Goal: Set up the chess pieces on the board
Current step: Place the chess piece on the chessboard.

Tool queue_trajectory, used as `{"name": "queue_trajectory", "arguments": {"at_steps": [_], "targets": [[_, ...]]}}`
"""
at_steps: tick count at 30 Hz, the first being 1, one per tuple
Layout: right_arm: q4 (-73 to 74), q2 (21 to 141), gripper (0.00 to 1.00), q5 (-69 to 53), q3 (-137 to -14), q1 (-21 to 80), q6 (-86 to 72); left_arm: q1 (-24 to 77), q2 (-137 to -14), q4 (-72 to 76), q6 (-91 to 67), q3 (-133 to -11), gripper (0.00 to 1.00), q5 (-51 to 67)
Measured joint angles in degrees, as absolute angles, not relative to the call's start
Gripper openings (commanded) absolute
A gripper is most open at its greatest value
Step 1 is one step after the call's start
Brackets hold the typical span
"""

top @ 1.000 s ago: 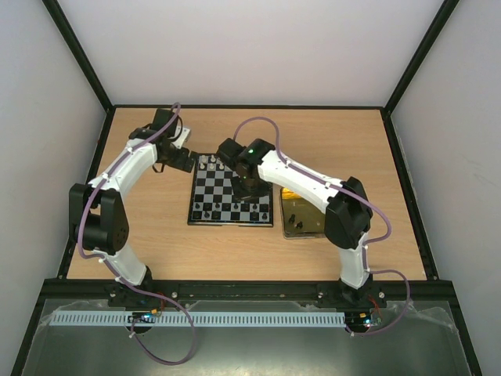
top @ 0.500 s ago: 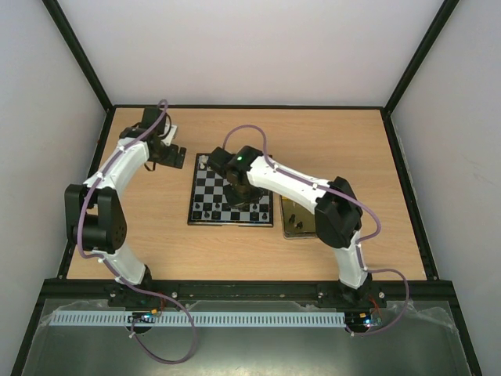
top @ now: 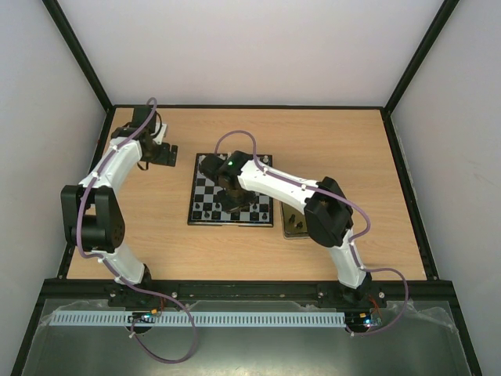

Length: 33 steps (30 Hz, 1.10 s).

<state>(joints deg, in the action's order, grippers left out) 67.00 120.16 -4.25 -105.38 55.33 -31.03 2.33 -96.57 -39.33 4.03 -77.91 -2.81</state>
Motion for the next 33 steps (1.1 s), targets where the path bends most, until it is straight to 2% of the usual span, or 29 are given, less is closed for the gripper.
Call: {"name": "queue_trajectory", "arguments": {"at_steps": [33], "targets": [[65.2,122.8,0.06,-3.0,-105.5,55.3,-30.6,2.3,-96.6,-39.3,4.0,-78.0,1.0,-2.6]]}}
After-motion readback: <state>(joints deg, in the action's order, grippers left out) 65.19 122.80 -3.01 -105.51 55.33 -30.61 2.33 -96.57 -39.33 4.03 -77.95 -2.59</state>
